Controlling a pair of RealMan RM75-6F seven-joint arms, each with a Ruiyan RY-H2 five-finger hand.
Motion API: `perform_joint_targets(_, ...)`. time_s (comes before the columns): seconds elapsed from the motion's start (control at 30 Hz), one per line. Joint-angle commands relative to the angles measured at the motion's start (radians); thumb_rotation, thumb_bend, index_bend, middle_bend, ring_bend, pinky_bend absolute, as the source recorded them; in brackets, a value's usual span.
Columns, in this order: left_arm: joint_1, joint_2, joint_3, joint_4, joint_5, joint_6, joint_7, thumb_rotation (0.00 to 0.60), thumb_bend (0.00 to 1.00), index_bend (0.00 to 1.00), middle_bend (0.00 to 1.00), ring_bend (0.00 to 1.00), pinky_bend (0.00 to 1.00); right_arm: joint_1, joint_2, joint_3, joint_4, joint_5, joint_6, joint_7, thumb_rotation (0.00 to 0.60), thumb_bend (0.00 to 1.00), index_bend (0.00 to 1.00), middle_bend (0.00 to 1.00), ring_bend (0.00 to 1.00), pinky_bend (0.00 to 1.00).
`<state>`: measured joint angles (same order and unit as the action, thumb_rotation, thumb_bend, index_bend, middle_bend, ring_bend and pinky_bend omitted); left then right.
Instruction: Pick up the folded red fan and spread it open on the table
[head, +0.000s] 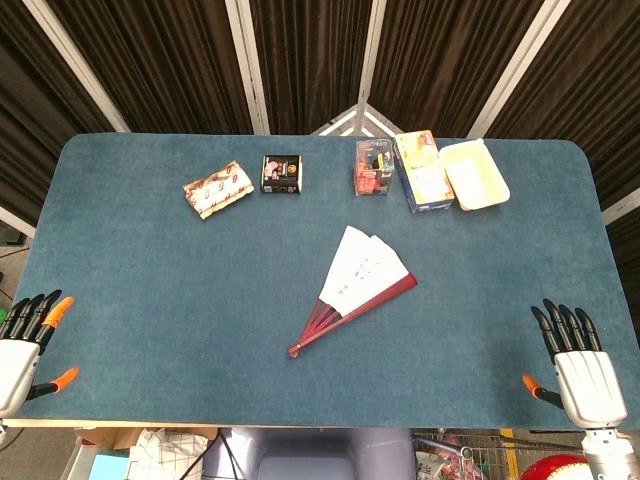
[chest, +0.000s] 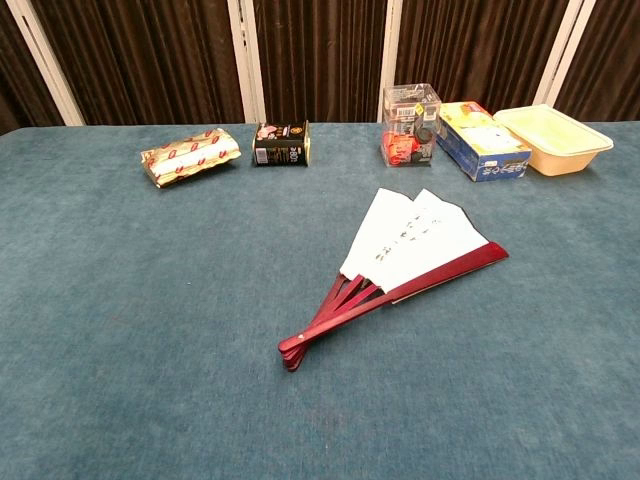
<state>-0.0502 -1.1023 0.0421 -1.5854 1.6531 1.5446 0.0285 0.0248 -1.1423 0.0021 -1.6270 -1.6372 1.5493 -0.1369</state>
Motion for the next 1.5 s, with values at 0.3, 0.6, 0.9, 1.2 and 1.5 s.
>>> perform_joint_targets(0.3,0.001,0.003,0.001,-0.001,0.001,0.002,-0.002,0.600,0.00,0.00,0.00,0.00,0.00,-0.001,0.002,-0.002,0.001,-0.013,0.011,0.021,0.600,0.17,0.00,0.00,0.00,0.00)
perform_joint_targets(0.6,-0.002,0.000,0.001,-0.002,-0.001,-0.005,0.004,0.600,0.00,0.00,0.00,0.00,0.00,0.037,-0.015,0.001,0.024,-0.092,0.026,0.139,0.600,0.17,0.00,0.00,0.00,0.00)
perform_joint_targets(0.9,-0.001,-0.002,-0.002,-0.001,-0.003,-0.002,0.008,0.600,0.00,0.00,0.00,0.00,0.00,0.169,-0.105,0.042,0.132,-0.184,-0.037,0.234,0.600,0.17,0.26,0.05,0.00,0.00)
perform_joint_targets(1.2,-0.001,-0.005,-0.004,0.004,-0.001,0.003,0.014,0.600,0.00,0.00,0.00,0.00,0.00,0.296,-0.277,0.045,0.238,-0.241,-0.127,0.236,0.600,0.17,0.46,0.12,0.00,0.00)
perform_joint_targets(1.5,-0.004,-0.003,-0.003,0.001,-0.004,-0.006,0.015,0.600,0.00,0.00,0.00,0.00,0.00,0.363,-0.442,0.045,0.326,-0.199,-0.216,0.181,0.600,0.17,0.48,0.13,0.00,0.00)
